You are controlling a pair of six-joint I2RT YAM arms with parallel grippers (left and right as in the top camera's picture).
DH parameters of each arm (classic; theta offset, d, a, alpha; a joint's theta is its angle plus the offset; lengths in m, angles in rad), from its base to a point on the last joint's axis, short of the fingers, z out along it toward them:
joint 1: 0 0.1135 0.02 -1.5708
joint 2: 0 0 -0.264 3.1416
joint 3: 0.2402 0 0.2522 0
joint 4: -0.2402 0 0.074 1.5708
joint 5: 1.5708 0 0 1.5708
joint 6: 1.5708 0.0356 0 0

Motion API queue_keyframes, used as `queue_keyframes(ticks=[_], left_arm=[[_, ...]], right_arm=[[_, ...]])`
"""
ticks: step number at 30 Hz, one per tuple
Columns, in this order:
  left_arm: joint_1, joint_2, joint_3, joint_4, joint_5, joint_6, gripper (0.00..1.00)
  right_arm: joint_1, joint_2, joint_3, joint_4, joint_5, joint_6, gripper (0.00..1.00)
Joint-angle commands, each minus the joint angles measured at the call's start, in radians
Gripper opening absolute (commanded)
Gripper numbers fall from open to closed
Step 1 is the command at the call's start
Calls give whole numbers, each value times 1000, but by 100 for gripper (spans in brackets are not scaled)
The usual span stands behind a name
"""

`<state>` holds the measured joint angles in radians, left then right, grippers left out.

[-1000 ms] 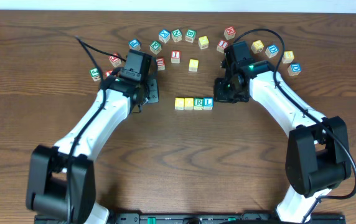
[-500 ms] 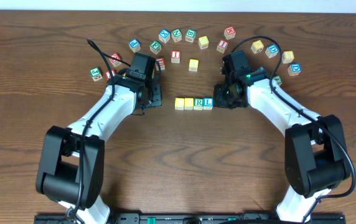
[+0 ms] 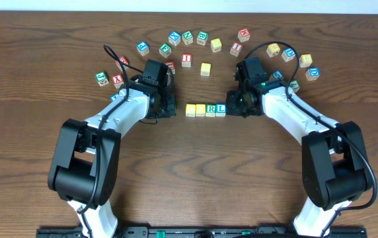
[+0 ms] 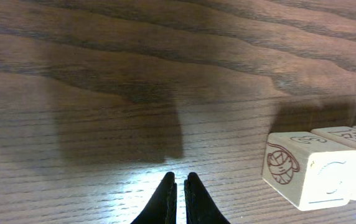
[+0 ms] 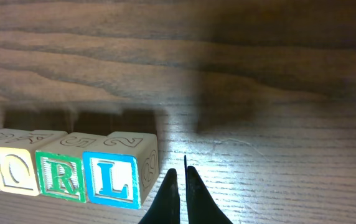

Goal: Spell out CORL
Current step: 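Press both grippers against the row ends to square the blocks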

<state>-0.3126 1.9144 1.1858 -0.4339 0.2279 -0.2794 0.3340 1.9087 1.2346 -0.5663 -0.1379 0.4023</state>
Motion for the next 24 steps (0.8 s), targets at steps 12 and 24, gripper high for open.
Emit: queue_keyframes(ticks=[12,24], left_arm=[[-1,21,-9,36,79,85,7],[-7,27,-9,63,105,85,7]], right_arm=[[-12,84,-8,43,-79,12,1],[-14,84,-8,66,-82,8,1]])
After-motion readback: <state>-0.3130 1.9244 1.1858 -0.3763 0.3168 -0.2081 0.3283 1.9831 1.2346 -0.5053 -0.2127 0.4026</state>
